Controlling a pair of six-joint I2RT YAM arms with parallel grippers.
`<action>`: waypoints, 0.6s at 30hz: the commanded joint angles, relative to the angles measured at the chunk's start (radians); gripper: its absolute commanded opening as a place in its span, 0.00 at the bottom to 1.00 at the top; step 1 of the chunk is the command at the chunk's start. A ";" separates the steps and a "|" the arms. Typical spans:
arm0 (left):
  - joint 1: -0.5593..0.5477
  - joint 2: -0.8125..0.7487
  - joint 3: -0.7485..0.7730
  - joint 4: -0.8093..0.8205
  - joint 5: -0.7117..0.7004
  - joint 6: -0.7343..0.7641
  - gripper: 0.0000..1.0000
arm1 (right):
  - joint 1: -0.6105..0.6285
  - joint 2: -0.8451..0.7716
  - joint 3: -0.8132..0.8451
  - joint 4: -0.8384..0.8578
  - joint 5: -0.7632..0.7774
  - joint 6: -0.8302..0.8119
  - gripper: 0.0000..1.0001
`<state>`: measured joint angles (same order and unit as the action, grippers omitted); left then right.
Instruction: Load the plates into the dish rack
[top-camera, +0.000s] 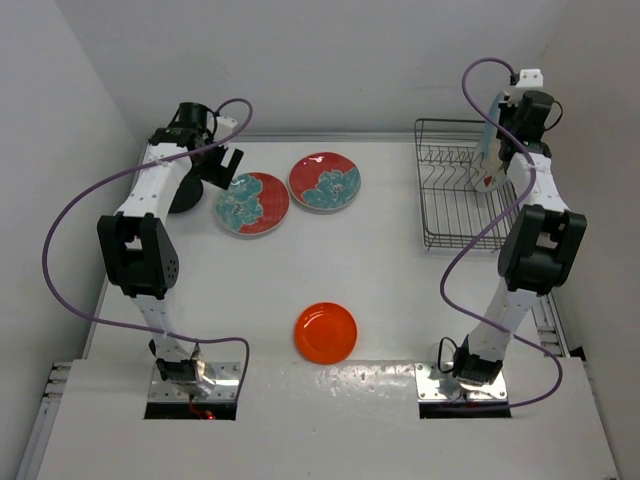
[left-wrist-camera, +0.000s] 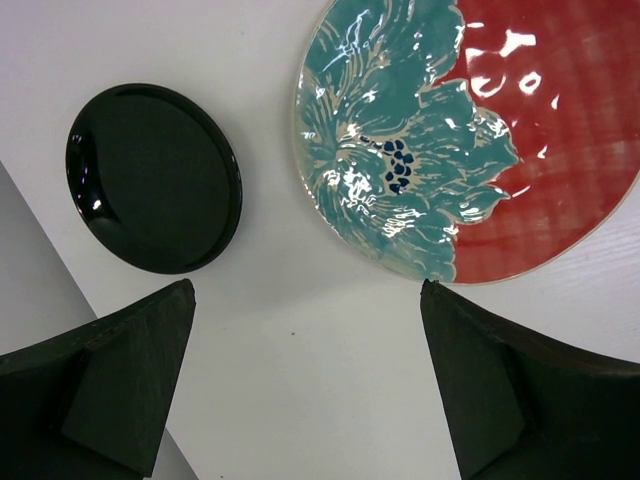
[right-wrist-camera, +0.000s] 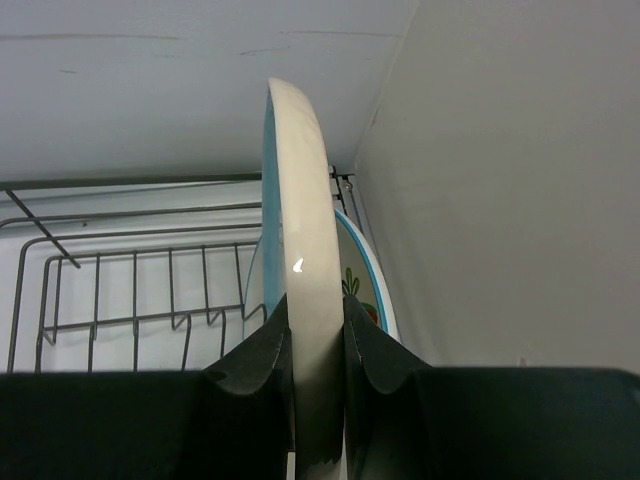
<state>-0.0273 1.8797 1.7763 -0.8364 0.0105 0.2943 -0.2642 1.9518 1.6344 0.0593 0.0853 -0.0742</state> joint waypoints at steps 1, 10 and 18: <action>0.000 -0.008 0.003 0.007 -0.009 0.008 1.00 | 0.020 -0.088 0.059 0.192 0.013 0.005 0.00; 0.000 -0.008 0.003 -0.003 0.000 0.017 1.00 | 0.031 -0.177 -0.037 0.292 0.041 -0.003 0.00; -0.010 -0.008 0.003 -0.003 0.009 0.017 1.00 | 0.033 -0.221 -0.071 0.309 0.030 0.011 0.00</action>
<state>-0.0322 1.8797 1.7763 -0.8379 0.0120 0.3061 -0.2382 1.8519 1.5459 0.1448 0.1280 -0.0860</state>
